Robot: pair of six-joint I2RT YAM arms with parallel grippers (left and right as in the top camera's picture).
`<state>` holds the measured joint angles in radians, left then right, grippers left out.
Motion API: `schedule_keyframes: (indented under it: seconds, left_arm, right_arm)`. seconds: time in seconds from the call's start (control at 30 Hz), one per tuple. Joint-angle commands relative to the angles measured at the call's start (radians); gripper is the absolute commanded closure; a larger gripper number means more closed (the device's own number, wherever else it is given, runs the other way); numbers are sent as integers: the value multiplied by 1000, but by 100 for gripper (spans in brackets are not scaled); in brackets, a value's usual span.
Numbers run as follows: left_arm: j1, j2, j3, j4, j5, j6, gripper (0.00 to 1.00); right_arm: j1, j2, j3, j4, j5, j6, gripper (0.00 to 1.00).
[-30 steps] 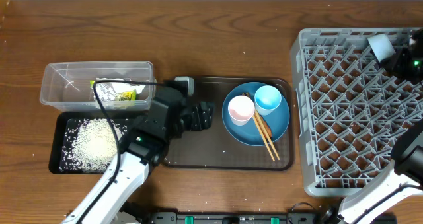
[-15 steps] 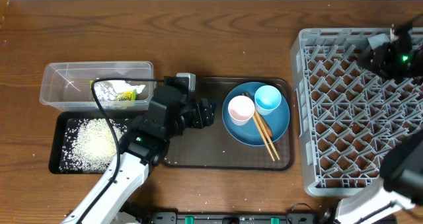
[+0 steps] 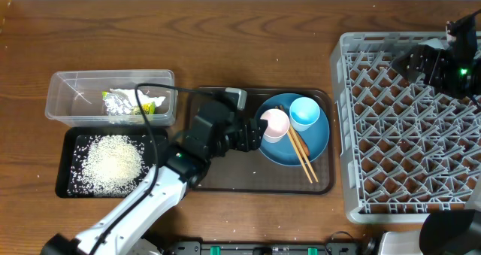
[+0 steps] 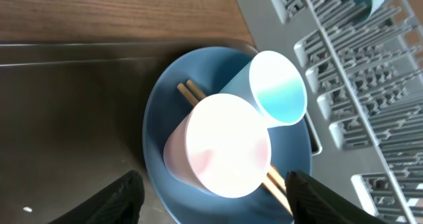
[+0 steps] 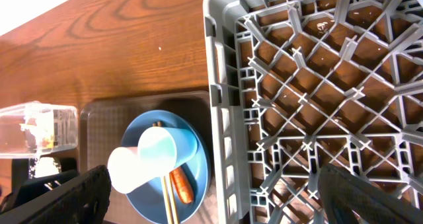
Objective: Sort waste into correct bins and load items into the dishwasher rack
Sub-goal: 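Move the left gripper right over the pink cup on the blue plate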
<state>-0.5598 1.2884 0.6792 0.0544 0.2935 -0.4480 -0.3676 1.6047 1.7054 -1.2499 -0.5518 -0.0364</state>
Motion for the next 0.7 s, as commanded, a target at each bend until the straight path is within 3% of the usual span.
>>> schedule_keyframes:
  seconds: [0.0, 0.17, 0.47, 0.67]
  left_arm:
    - [-3, 19, 6, 16, 9, 3, 30]
    - [-3, 18, 34, -31, 9, 10, 31]
    - [-5, 43, 250, -391, -127, 53, 31]
    - [-60, 132, 296, -406, -164, 55, 31]
  right_arm:
    - [8, -3, 0, -3, 2, -2, 1]
    - [8, -3, 0, -3, 2, -2, 1]
    - [8, -3, 0, -3, 2, -2, 1]
    - [8, -3, 0, -3, 2, -2, 1]
